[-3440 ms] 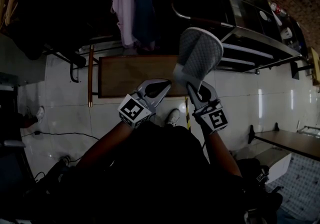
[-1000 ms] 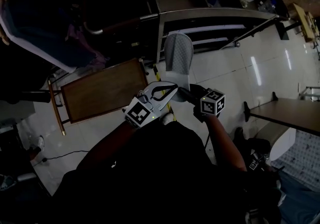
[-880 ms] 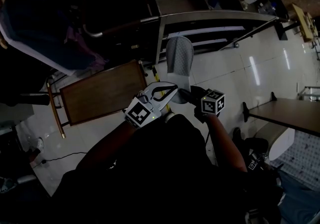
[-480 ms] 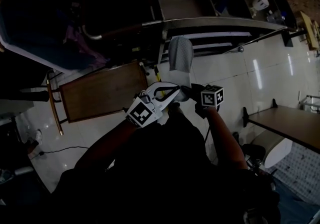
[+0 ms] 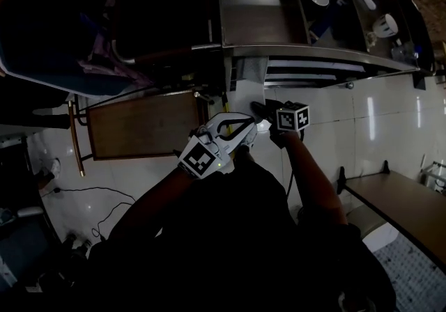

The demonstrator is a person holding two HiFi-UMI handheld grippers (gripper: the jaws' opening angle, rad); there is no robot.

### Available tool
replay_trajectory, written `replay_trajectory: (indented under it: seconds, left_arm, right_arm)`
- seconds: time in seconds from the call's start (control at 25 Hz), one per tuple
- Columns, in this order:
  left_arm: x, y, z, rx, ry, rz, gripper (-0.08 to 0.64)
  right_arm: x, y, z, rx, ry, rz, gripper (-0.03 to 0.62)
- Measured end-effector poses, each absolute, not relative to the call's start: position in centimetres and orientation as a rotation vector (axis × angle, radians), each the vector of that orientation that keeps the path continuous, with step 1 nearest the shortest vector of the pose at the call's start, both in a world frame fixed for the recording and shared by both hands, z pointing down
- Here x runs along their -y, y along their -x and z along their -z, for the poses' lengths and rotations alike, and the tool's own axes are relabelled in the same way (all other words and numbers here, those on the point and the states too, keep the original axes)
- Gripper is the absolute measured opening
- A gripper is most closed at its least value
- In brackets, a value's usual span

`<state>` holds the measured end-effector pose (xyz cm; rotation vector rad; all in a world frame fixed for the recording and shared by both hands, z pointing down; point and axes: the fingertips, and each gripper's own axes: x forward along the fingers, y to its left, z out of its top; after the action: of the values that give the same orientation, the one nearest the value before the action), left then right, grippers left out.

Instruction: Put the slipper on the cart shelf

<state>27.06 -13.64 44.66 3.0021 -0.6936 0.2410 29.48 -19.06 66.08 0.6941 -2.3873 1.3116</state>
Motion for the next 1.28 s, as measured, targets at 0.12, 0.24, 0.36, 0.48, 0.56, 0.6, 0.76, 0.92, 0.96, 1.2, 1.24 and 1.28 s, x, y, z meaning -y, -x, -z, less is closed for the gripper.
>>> replay_trajectory:
  seconds: [0.12,0.24,0.36,0.48,0.56,0.6,0.76,0.92,0.96,1.2,1.24,1.28]
  left_arm:
    - [15.0,-28.3,-44.7,0.74,-2.976,-0.229,0.0]
    - [16.1,-28.9,-45.0,0.781,-2.947,-0.214,0.0]
    - [16.9,-29.2,-45.6,0.816,-2.926,-0.212,0.0]
    - [17.5,-29.3,-46.2,0.839,-2.928,-0.249,0.0]
    - [17.9,-29.3,-46.0,0.871,-2.889,-0.219,0.0]
    - [18.1,-29.3,-46.0,0.883,-2.876,-0.209,0.0]
    - [18.5,-29.3,-46.3,0.903,-2.866,-0.211,0.001]
    - [18.6,-29.3,-46.7,0.91,-2.857,-0.223,0.0]
    - [18.6,-29.4,-46.8,0.911,-2.855,-0.226,0.0]
    - [19.2,-29.3,-47.3,0.927,-2.841,-0.226,0.0]
    - [19.3,-29.2,-47.4,0.937,-2.834,-0.226,0.0]
    - [19.6,-29.1,-47.6,0.947,-2.824,-0.224,0.001]
  right_arm:
    - [21.3,-30.0,-66.9,2.386,-0.681,-1.294,0.066]
    - [23.6,-30.4,-67.8,2.388,-0.693,-1.282,0.066]
    - [25.8,-30.6,-68.3,2.395,-0.728,-1.252,0.066]
    - [27.9,-30.6,-68.6,2.401,-0.78,-1.18,0.066]
    - [29.2,-30.6,-68.7,2.406,-0.81,-1.143,0.066]
    - [29.9,-30.5,-68.6,2.412,-0.826,-1.124,0.066]
    - [32.6,-30.4,-68.0,2.458,-0.902,-1.086,0.066]
    - [34.4,-30.0,-67.5,2.524,-0.96,-1.09,0.066]
    - [34.8,-29.9,-67.4,2.539,-0.975,-1.077,0.066]
    - [36.4,-29.7,-66.2,2.631,-1.087,-1.024,0.066]
    - [36.6,-29.8,-66.2,2.64,-1.104,-1.03,0.066]
    - [36.8,-29.8,-66.2,2.646,-1.121,-1.041,0.066]
